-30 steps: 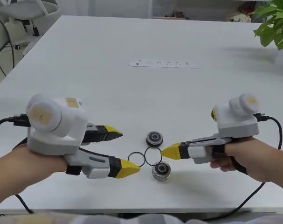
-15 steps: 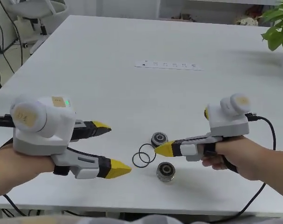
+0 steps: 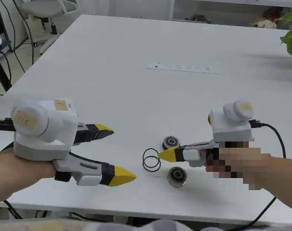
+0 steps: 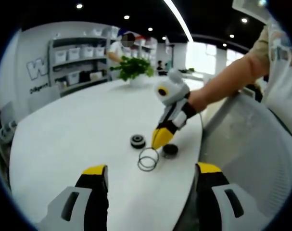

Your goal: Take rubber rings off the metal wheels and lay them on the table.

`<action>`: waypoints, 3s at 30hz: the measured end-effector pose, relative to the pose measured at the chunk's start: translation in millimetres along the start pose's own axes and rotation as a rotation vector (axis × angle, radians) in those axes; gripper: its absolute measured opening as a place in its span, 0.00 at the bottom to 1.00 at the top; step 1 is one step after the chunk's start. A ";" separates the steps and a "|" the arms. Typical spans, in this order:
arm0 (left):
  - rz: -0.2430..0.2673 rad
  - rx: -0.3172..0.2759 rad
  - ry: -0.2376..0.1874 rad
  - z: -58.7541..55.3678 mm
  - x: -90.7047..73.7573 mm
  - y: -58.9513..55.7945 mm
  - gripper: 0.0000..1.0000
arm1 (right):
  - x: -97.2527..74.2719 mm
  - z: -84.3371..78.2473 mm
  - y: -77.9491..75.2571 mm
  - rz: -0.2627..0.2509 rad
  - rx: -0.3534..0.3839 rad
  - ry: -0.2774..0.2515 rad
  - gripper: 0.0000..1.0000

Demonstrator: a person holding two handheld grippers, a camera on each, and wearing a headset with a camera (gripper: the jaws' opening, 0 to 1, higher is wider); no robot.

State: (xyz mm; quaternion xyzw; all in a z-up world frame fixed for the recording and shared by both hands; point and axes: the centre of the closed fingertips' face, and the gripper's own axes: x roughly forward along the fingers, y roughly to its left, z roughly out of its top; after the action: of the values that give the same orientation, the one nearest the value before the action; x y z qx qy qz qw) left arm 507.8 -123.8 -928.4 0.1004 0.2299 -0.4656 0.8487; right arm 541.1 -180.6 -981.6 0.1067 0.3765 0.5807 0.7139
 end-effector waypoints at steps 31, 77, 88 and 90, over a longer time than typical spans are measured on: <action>0.010 -0.012 0.024 -5.9 -2.9 0.2 0.76 | 5.8 -9.5 -25.5 -0.108 -0.040 0.058 0.03; -0.004 0.026 0.032 30.6 33.1 37.9 0.72 | -56.8 33.7 -43.9 -0.199 -0.121 -0.076 0.27; -0.015 0.014 0.041 32.4 51.4 47.8 0.69 | -56.4 29.1 -54.0 -0.225 -0.166 -0.053 0.29; -0.019 0.013 0.045 32.0 55.0 48.5 0.69 | -55.4 28.1 -54.4 -0.227 -0.173 -0.050 0.30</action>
State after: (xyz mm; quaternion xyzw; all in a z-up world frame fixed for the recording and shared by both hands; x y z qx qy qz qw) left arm 583.2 -150.5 -929.2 0.1141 0.2467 -0.4727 0.8383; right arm 598.0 -239.4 -971.2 0.0160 0.3167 0.5236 0.7908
